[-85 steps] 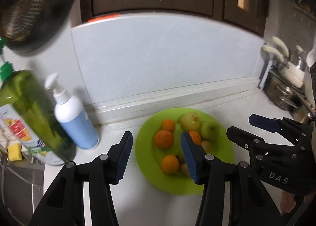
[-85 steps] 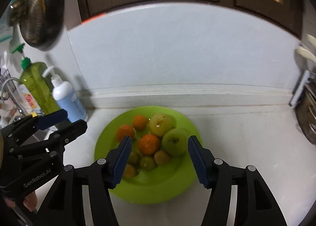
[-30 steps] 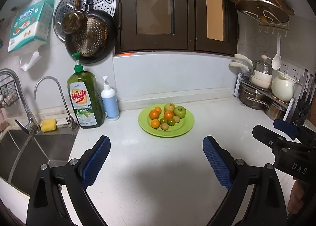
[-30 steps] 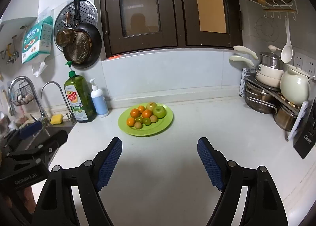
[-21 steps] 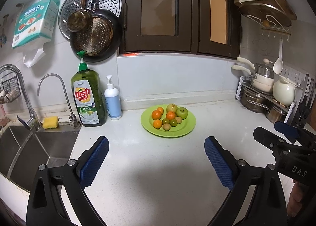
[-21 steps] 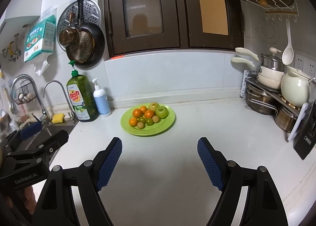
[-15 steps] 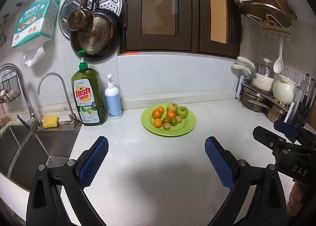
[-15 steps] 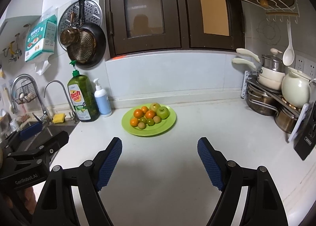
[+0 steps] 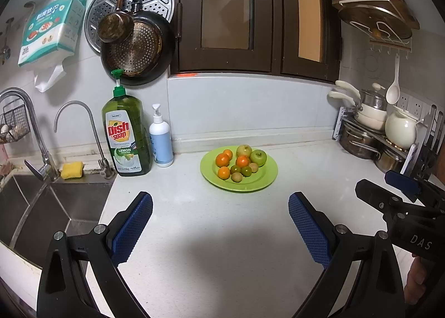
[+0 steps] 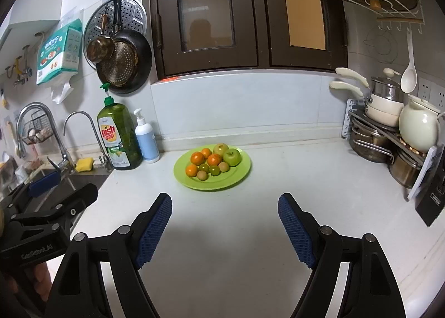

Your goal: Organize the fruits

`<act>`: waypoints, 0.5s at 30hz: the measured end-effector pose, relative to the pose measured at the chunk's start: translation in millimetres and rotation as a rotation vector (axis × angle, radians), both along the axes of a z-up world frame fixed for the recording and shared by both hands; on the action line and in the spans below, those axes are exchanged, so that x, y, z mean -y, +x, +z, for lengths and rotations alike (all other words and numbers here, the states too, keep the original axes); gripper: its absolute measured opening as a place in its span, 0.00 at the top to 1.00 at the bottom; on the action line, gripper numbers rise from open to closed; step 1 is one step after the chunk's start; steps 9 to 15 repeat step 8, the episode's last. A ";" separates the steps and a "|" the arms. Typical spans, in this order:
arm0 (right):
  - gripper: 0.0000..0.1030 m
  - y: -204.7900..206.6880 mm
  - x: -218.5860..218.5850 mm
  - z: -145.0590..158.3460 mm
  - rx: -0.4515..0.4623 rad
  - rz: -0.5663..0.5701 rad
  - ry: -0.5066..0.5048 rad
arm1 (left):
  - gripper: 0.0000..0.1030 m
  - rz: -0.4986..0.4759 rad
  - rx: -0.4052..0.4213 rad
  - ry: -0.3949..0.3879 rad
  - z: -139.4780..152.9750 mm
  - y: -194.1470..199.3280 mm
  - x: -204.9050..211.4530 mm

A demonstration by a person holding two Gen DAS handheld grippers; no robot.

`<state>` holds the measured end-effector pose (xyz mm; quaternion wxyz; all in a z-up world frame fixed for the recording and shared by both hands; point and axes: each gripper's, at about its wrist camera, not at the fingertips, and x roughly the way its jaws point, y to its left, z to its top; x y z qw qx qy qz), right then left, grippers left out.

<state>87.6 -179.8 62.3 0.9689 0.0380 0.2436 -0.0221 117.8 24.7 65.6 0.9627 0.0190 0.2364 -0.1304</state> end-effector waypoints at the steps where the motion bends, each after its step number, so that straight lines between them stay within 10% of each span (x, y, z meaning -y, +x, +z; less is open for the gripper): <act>1: 0.23 0.2 -0.6 -0.1 -0.001 0.001 -0.001 | 0.03 0.000 -0.001 0.000 0.0 0.2 -0.2; 15: 0.23 0.5 -1.3 -0.5 -0.003 0.003 -0.002 | 0.03 -0.001 -0.004 -0.003 -0.9 1.8 -1.4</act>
